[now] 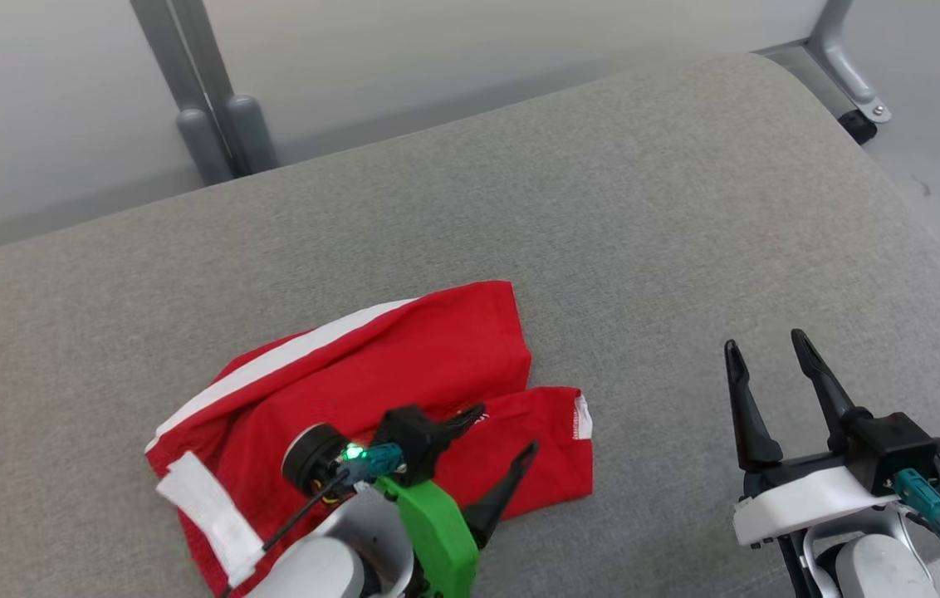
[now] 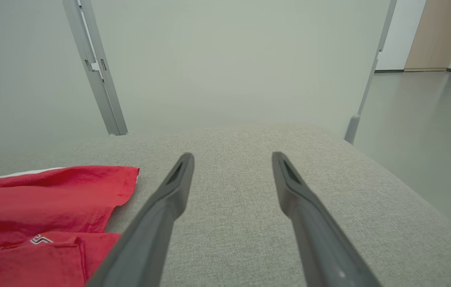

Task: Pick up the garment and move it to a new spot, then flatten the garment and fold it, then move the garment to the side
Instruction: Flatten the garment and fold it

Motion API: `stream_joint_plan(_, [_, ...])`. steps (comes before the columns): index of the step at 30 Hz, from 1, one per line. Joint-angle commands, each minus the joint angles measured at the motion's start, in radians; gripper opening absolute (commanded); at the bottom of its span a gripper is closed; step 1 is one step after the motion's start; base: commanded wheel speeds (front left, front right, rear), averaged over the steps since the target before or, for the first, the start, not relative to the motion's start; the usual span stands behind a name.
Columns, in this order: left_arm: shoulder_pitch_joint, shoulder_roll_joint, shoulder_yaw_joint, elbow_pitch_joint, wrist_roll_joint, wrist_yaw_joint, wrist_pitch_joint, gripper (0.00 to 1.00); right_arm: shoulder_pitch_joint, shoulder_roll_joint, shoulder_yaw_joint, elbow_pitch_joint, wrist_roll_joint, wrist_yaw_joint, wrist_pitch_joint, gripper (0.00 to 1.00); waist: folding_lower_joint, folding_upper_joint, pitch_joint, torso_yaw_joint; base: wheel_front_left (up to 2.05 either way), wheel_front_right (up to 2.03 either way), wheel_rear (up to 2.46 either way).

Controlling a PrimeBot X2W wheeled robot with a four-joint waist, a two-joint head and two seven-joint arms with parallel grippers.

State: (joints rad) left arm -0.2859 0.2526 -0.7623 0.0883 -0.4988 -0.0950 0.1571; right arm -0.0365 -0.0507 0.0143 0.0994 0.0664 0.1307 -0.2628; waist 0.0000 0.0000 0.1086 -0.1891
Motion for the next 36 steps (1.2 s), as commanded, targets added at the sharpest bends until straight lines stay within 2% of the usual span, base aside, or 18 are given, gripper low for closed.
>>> stream_joint_plan(1, [-0.037,-0.006,-0.013,0.048,0.003,-0.011,-0.005,1.00,-0.015,-0.001,0.000,0.002,0.007,0.000,-0.003,1.00,0.0000,0.0000,0.031,-0.053,0.00,0.00,0.00])
stream_joint_plan(7, [-0.137,-0.032,-0.062,0.261,-0.023,-0.032,-0.040,1.00,-0.009,0.000,-0.011,0.004,0.025,0.000,-0.003,1.00,0.0000,0.0000,0.048,-0.104,0.00,0.00,0.00])
stream_joint_plan(14, [-0.197,-0.042,-0.098,0.405,-0.055,-0.036,-0.095,1.00,-0.012,0.000,-0.021,0.007,0.038,0.000,-0.003,1.00,0.0000,0.0000,0.057,-0.111,0.00,0.00,0.00])
stream_joint_plan(15, [-0.205,-0.044,-0.107,0.423,-0.059,-0.036,-0.102,0.89,-0.014,0.000,-0.021,0.009,0.040,0.000,-0.003,1.00,0.0000,0.0000,0.057,-0.111,0.00,0.00,0.00])
stream_joint_plan(16, [-0.209,-0.046,-0.117,0.433,-0.066,-0.036,-0.108,0.63,-0.017,0.000,-0.020,0.010,0.042,0.000,-0.003,1.00,0.0000,0.0000,0.056,-0.110,0.00,0.00,0.00])
stream_joint_plan(17, [-0.215,-0.050,-0.131,0.445,-0.075,-0.036,-0.111,0.24,-0.019,0.000,-0.019,0.011,0.045,0.000,-0.003,1.00,0.0000,0.0000,0.055,-0.108,0.00,0.00,0.00])
stream_joint_plan(18, [-0.220,-0.051,-0.146,0.451,-0.083,-0.036,-0.114,0.00,-0.020,0.000,-0.019,0.012,0.046,0.000,-0.003,1.00,0.0000,0.0000,0.055,-0.106,0.00,0.00,0.00])
stream_joint_plan(26, [-0.274,-0.026,-0.232,0.435,-0.155,-0.036,-0.181,0.00,-0.022,0.000,-0.027,0.016,0.047,0.000,-0.003,1.00,0.0000,0.0000,0.049,-0.090,0.00,0.00,0.00])
stream_joint_plan(29, [-0.307,0.011,-0.207,0.380,-0.160,-0.035,-0.220,0.00,-0.020,0.000,-0.031,0.012,0.048,0.000,-0.003,1.00,0.0000,0.0000,0.051,-0.085,0.00,0.00,0.00])
stream_joint_plan(32, [-0.347,0.053,-0.176,0.341,-0.141,-0.010,-0.236,0.00,-0.024,0.000,-0.035,0.007,0.049,0.000,-0.003,1.00,0.0000,0.0000,0.063,-0.082,0.00,0.00,0.00])
stream_joint_plan(36, [-0.435,0.095,-0.135,0.375,-0.124,0.011,-0.238,0.00,-0.039,0.000,-0.013,0.009,0.053,0.000,-0.003,1.00,0.0000,0.0000,0.085,-0.095,0.00,0.00,0.00])
